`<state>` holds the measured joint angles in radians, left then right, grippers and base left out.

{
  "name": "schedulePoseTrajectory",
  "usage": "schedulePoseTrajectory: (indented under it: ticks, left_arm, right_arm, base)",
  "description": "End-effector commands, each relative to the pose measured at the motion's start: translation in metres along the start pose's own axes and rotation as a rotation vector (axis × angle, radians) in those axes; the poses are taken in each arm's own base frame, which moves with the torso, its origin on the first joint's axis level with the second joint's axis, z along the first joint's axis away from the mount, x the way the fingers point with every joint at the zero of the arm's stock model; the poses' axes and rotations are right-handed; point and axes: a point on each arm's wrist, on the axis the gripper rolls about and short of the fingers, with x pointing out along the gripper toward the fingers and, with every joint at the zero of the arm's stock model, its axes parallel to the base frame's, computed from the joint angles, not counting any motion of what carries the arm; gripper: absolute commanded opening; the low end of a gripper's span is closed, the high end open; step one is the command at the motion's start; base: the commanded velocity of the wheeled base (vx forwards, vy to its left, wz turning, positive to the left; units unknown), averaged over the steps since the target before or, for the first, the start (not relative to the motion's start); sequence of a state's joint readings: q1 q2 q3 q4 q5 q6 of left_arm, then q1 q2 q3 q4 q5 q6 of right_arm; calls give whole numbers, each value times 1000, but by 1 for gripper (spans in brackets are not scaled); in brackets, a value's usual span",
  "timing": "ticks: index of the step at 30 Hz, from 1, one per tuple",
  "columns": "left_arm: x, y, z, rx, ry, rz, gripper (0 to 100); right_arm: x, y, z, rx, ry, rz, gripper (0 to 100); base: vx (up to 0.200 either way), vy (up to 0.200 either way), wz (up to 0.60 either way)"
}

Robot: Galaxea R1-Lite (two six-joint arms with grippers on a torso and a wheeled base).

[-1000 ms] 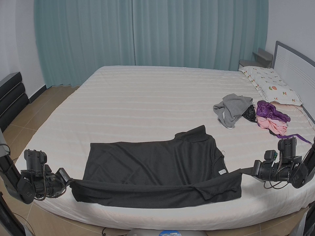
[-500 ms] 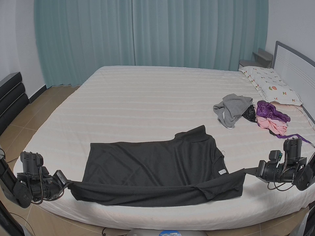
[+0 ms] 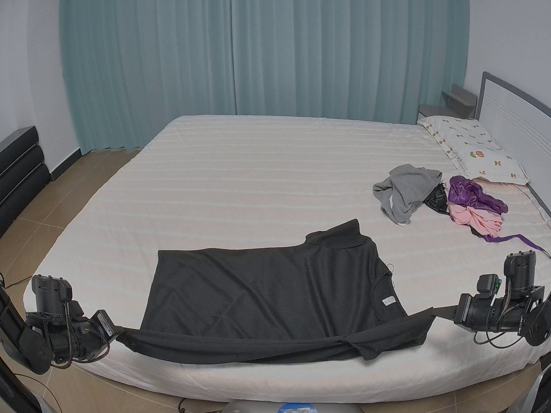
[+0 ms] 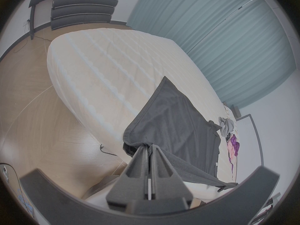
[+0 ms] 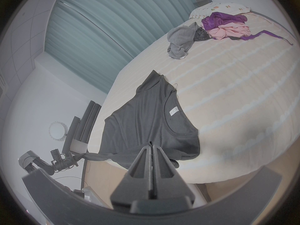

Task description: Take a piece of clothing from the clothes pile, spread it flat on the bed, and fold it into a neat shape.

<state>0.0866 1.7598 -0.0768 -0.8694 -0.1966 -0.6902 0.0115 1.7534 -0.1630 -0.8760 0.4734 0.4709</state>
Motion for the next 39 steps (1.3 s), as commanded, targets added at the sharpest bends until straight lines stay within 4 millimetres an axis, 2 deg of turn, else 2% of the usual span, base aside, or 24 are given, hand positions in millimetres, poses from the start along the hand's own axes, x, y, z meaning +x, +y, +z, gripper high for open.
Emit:
schedulePoseTrajectory:
  ticks: [1, 9, 16, 18, 22, 26, 34, 39]
  left_arm:
    - [-6, 1, -3, 1, -8, -2, 0]
    - [-8, 4, -8, 19, 11, 10, 0]
    - [8, -2, 5, 15, 3, 5, 0]
    - [21, -4, 12, 12, 6, 10, 0]
    - [32, -5, 16, 10, 15, 17, 0]
    - [53, -6, 25, 8, 17, 33, 0]
    - [78, -11, 37, 12, 11, 25, 0]
    - [91, -11, 38, 17, 23, 32, 0]
  right_arm:
    - [-9, 3, -5, -7, -11, 7, 0]
    - [-15, 5, -13, -15, 0, 7, 0]
    - [-2, 4, 0, -13, -5, 8, 0]
    - [10, 3, 10, -12, -7, 4, 0]
    - [21, 2, 18, -15, -5, 7, 0]
    - [43, -1, 28, -10, 22, 2, 0]
    - [76, -9, 44, -3, 35, -16, 0]
    - [92, -14, 50, -6, 28, -36, 0]
  base:
    - [0, 0, 0]
    - [0, 0, 0]
    - [0, 0, 0]
    - [0, 0, 0]
    - [0, 0, 0]
    - [0, 0, 0]
    - [0, 0, 0]
    - [0, 0, 0]
